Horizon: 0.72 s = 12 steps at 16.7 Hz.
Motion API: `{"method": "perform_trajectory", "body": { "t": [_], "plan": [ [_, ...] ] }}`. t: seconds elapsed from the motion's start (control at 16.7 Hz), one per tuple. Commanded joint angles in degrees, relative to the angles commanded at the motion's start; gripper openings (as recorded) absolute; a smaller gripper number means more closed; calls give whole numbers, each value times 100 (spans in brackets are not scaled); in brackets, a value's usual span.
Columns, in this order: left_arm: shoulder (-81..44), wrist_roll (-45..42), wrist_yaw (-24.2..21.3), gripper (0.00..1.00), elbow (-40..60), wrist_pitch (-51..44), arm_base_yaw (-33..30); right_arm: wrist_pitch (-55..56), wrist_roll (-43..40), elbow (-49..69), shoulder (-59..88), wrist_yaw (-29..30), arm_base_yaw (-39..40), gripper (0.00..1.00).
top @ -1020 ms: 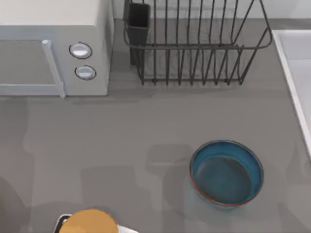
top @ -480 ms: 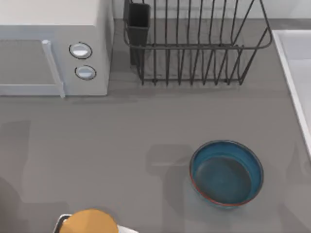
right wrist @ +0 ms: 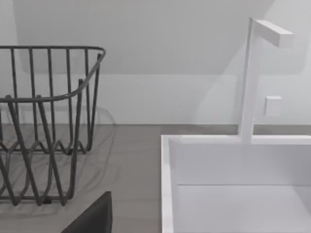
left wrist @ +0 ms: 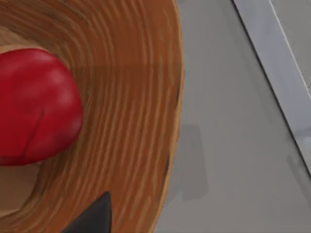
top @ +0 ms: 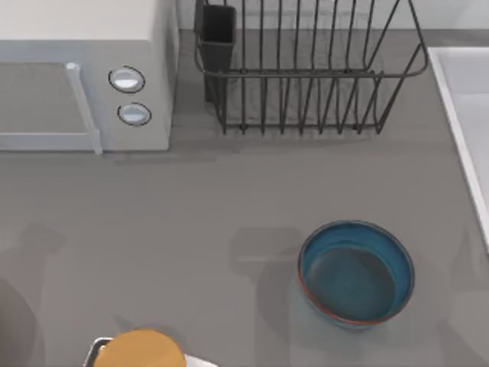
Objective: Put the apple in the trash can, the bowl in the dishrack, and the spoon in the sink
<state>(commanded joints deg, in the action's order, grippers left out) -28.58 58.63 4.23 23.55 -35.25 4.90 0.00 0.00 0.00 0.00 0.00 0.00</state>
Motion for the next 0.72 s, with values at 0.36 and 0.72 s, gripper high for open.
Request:
{"method": "perform_trajectory", "body": {
  "t": [0.36,0.72],
  "plan": [
    [1752,-3711,-315,100,-1448,1933,-243,0,0,0,0,0,0,100],
    [2759,-5674,-419,100,-2274,3364,-463,0,0,0,0,0,0,100]
  ]
}}
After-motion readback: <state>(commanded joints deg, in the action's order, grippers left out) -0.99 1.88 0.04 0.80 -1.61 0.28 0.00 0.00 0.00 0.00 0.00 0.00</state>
